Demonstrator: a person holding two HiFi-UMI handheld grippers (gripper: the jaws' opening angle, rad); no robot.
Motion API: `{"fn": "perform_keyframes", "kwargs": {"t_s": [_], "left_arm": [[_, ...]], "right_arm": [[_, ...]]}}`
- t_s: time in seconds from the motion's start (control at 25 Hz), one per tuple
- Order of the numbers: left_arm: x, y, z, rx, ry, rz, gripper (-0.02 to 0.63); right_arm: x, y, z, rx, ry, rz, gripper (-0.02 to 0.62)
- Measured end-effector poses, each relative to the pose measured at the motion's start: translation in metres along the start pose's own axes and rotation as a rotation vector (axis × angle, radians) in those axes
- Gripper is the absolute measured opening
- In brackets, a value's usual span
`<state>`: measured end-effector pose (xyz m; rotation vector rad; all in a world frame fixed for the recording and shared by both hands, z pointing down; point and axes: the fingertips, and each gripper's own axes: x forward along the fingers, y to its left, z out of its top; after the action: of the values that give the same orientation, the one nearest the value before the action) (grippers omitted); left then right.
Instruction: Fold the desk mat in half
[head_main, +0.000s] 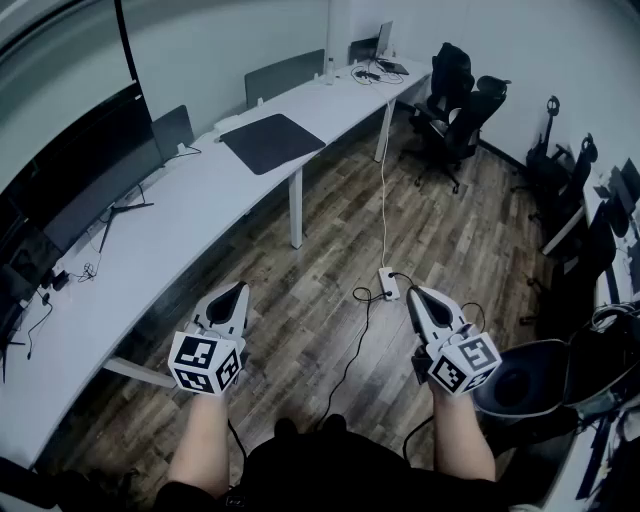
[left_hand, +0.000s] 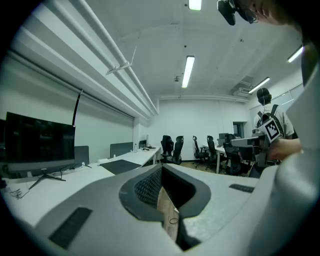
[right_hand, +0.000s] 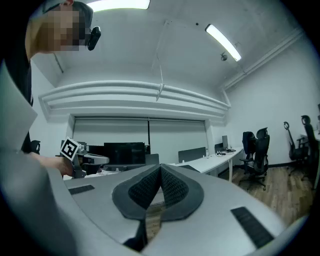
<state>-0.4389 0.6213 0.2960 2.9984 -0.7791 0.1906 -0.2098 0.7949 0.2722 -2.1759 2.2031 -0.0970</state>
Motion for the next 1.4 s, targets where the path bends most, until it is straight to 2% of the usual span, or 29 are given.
{"fn": "perform_keyframes", "kwargs": {"t_s": [0.44, 0.72, 1.0, 1.24, 1.4], "left_arm": [[0.011, 0.002, -0.002, -0.007, 0.020, -0.017, 0.000], [0.028, -0.033, 0.000, 0.022, 0.018, -0.051, 0.000], [0.050, -0.059, -0.008, -0.004, 0.025, -0.061, 0.000], [0.078, -0.056, -0.017, -0.023, 0.037, -0.070, 0.000], [0.103, -0.039, -0.022, -0.035, 0.046, -0.074, 0.000]], "right_arm": [[0.006, -0.011, -0.002, 0.005, 0.005, -0.011, 0.002], [-0.021, -0.042, 0.008, 0.001, -0.045, -0.044, 0.002], [-0.046, -0.069, -0.005, 0.014, -0.008, -0.047, 0.002], [-0.035, -0.090, -0.015, 0.046, 0.011, -0.053, 0.002], [-0.010, -0.104, -0.020, 0.068, 0.023, -0.056, 0.002]]}}
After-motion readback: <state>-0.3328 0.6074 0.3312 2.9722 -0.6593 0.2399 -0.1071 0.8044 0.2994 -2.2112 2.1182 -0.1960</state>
